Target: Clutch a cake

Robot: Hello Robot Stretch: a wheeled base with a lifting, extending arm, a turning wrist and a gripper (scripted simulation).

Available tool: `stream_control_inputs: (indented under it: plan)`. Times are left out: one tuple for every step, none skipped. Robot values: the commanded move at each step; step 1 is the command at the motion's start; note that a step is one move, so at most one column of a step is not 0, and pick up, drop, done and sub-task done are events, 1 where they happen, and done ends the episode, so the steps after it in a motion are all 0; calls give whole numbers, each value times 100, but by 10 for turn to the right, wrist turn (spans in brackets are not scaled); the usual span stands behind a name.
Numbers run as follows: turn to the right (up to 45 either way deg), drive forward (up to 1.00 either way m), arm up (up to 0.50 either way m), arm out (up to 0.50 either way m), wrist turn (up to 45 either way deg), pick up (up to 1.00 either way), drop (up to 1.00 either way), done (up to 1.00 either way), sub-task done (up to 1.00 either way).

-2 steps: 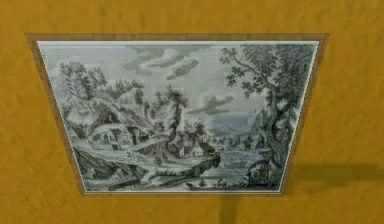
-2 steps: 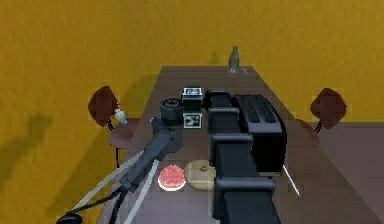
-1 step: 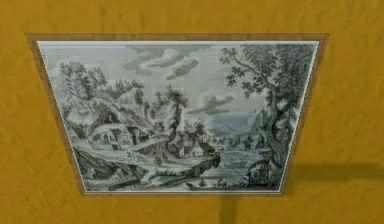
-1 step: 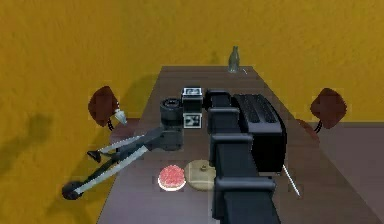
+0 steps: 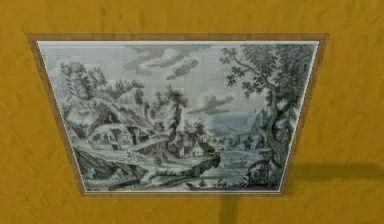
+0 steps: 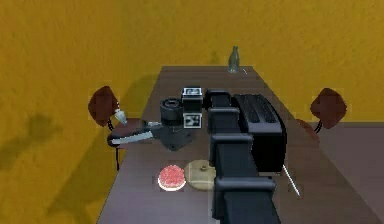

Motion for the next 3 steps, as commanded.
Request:
stream_control_inputs:
  plan:
    - [0, 0, 0, 0, 330, 0, 0, 0, 0]
    - [0, 0, -30, 0, 0, 0, 0, 0, 0]
    - [0, 0, 0, 0, 0, 100, 0, 0, 0]
